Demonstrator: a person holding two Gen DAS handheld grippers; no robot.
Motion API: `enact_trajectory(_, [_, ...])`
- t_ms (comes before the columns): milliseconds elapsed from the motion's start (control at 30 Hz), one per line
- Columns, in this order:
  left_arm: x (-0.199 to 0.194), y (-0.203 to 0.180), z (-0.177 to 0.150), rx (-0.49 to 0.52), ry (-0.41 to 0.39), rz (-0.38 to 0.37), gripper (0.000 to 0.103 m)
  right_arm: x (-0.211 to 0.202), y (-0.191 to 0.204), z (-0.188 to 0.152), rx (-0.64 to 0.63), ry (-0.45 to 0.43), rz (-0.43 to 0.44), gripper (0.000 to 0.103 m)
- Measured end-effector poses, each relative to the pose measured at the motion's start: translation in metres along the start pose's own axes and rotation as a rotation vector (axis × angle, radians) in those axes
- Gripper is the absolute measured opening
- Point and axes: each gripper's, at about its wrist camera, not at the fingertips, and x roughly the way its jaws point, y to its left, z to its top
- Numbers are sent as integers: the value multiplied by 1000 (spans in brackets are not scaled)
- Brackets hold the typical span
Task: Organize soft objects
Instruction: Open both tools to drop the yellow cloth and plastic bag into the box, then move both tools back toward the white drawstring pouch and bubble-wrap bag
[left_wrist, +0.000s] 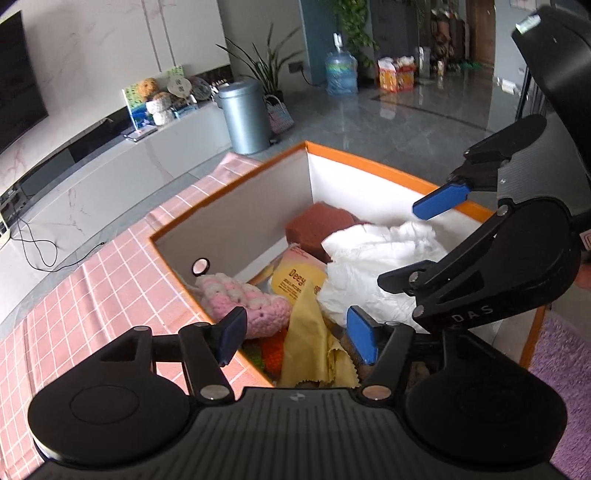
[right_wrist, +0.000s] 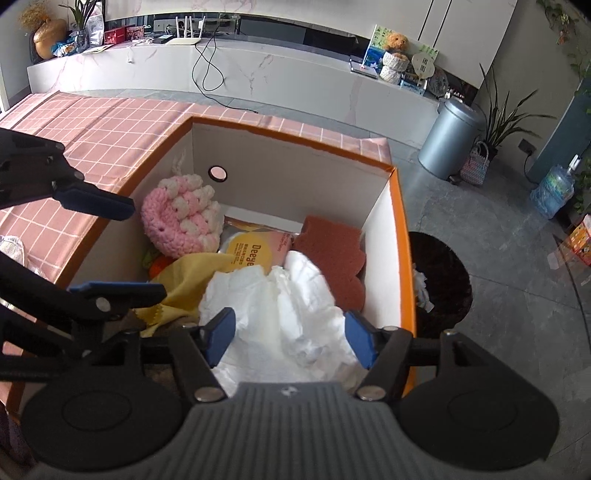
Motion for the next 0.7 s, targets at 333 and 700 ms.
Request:
enact_trajectory(333, [-42, 20, -14, -199, -161, -14, 78, -36, -7, -9, 90, -128, -63, 88])
enact_trajectory(700, [-86, 33, -55, -389, -306, 42, 82, -81, 18, -38, 219, -336, -81, 100])
